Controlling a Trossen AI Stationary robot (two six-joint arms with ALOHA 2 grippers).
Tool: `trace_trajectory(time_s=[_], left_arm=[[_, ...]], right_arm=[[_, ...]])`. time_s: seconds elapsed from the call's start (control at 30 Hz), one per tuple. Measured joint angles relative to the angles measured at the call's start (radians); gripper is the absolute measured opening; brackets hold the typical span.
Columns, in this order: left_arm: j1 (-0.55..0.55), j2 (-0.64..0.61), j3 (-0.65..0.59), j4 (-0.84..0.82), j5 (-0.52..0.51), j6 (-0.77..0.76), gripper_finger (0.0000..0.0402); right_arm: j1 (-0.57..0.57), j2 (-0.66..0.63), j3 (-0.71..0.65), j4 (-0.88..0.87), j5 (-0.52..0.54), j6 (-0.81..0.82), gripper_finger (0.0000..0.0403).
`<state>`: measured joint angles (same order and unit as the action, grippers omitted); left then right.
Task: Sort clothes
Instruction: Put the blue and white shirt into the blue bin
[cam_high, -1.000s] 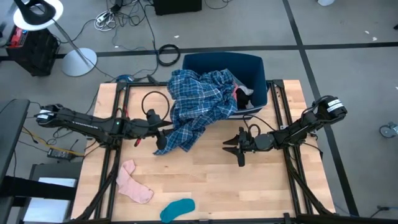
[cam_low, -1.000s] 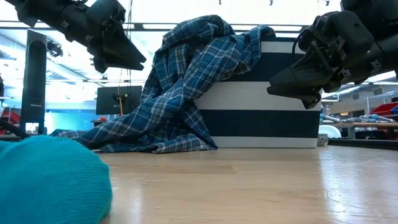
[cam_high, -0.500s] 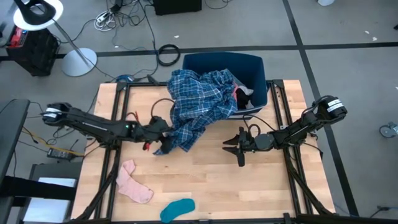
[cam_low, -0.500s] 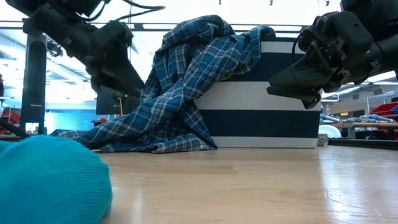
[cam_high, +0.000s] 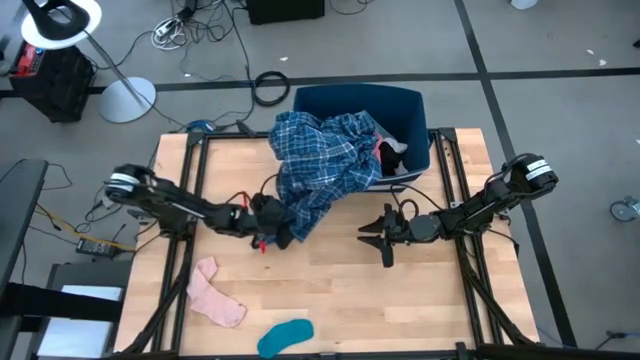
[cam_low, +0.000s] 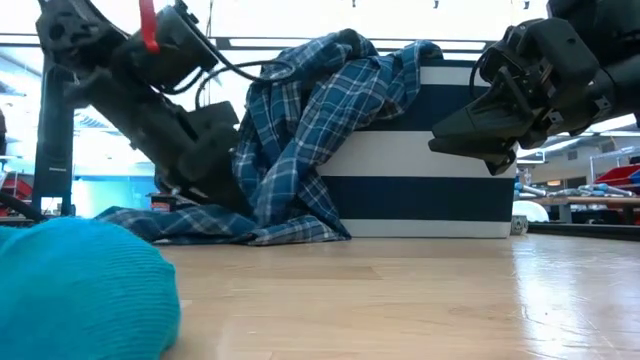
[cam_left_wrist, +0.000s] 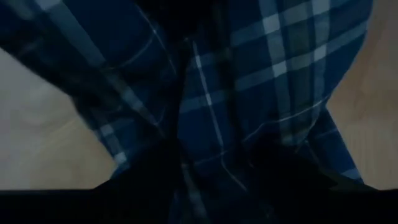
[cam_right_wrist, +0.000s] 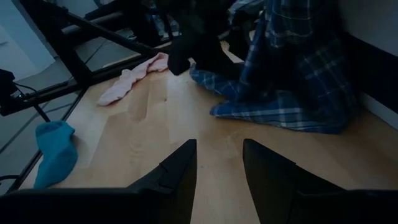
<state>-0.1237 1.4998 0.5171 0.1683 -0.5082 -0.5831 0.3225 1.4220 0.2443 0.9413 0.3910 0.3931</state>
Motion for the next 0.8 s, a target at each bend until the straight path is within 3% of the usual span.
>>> trace_trajectory(time_s=[0.27,0.33,0.5,0.67,0.8], left_arm=[[0.069,0.182,0.001,0.254,0.007,0.028,0.0206],[0.082,0.223,0.002,0.298,0.022,0.012,0.0169],[0.091,0.291,0.006,0.402,0.040,-0.026,0.0023],[0.066,0.271,0.000,0.524,0.081,0.078,0.0007],[0.049,0.167,0.033,0.566,0.091,0.162,0.0005]], right_arm=[[-0.009,0.000,0.000,0.005,0.001,0.008,0.0132],[-0.009,0.000,0.000,0.005,0.000,0.008,0.0132],[-0.009,0.000,0.000,0.005,0.001,0.007,0.0132],[-0.009,0.000,0.000,0.004,0.001,0.007,0.0132],[-0.009,0.000,0.000,0.004,0.000,0.007,0.0132]])
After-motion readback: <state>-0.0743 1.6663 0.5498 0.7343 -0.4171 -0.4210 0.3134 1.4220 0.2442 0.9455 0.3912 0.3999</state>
